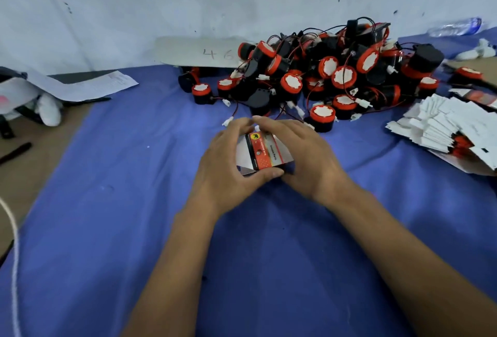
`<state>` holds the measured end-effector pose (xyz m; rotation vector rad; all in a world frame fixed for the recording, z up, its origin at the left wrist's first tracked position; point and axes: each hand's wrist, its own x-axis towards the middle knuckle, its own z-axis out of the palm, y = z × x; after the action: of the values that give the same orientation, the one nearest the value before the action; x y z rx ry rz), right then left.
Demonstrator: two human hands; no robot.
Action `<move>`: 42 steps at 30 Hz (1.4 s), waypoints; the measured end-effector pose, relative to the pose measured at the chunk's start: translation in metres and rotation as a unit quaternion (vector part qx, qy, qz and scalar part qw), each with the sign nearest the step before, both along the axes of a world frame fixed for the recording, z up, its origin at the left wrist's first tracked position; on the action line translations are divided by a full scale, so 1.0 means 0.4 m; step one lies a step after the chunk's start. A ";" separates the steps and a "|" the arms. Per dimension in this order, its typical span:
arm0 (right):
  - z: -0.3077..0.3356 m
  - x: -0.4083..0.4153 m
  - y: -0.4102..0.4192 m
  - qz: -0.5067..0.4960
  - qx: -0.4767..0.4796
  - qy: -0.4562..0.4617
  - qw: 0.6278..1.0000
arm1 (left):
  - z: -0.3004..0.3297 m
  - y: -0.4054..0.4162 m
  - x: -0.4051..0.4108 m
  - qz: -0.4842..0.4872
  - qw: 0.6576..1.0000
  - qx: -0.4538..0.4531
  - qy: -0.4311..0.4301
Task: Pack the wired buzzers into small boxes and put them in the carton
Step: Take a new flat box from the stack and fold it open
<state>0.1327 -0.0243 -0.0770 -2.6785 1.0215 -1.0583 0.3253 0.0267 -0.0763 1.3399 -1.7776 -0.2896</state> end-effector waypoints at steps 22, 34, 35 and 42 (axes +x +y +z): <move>-0.009 0.015 0.012 0.002 0.388 -0.435 0.813 | -0.011 0.008 -0.064 0.044 0.998 -0.022 -0.030; 0.003 -0.023 0.006 0.115 0.543 -0.410 0.724 | 0.011 0.006 0.011 -0.113 0.962 0.135 0.209; 0.001 -0.023 0.007 0.115 0.549 -0.398 0.726 | 0.009 0.006 0.016 -0.130 0.954 0.156 0.221; 0.011 -0.003 0.011 0.114 0.585 -0.392 0.701 | -0.010 0.006 0.024 -0.196 0.938 0.209 0.195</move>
<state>0.1316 -0.0197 -0.0725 -1.0880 0.7089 -0.8548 0.3351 0.0290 -0.0803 1.0897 -1.6770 -1.1272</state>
